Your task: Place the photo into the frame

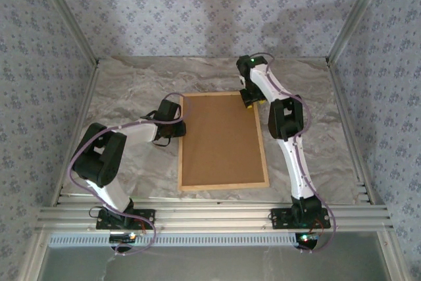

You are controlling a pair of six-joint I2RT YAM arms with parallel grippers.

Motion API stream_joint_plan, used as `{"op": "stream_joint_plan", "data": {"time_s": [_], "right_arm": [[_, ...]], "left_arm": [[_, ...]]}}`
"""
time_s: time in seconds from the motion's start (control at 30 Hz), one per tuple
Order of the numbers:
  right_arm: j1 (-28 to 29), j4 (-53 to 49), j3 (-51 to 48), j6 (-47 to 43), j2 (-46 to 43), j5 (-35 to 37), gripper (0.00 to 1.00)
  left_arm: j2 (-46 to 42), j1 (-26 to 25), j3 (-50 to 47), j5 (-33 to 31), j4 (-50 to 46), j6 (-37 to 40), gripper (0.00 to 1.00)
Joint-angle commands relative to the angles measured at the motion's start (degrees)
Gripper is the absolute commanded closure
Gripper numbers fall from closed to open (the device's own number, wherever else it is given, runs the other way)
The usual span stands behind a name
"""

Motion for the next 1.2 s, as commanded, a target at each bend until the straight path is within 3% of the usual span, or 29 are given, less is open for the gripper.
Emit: {"op": "stream_joint_plan", "data": {"time_s": [0.0, 0.23, 0.57, 0.73, 1.0, 1.17], "right_arm": [[1.5, 2.6, -1.5, 2.8, 5.1, -9.8, 0.51], [0.9, 4.0, -1.8, 2.7, 2.0, -10.6, 0.50], [0.5, 7.2, -6.9, 1.0, -8.6, -0.1, 0.31], [0.2, 7.0, -8.2, -0.3, -8.5, 5.8, 0.20], [-0.8, 7.6, -9.2, -0.7, -8.0, 7.7, 0.11], [-2.2, 9.2, -10.9, 0.0, -9.4, 4.1, 0.10]], "left_arm": [[2.8, -0.4, -1.2, 1.0, -6.8, 1.8, 0.79], [3.3, -0.4, -1.0, 1.1, -6.6, 1.8, 0.78], [3.1, -0.4, -1.2, 1.2, -6.5, 1.9, 0.79], [3.2, -0.4, -1.2, 1.2, -6.5, 2.0, 0.79], [3.5, -0.4, -1.0, 1.3, -6.5, 2.1, 0.78], [3.9, -0.4, -0.8, 1.4, -6.5, 2.2, 0.79]]}}
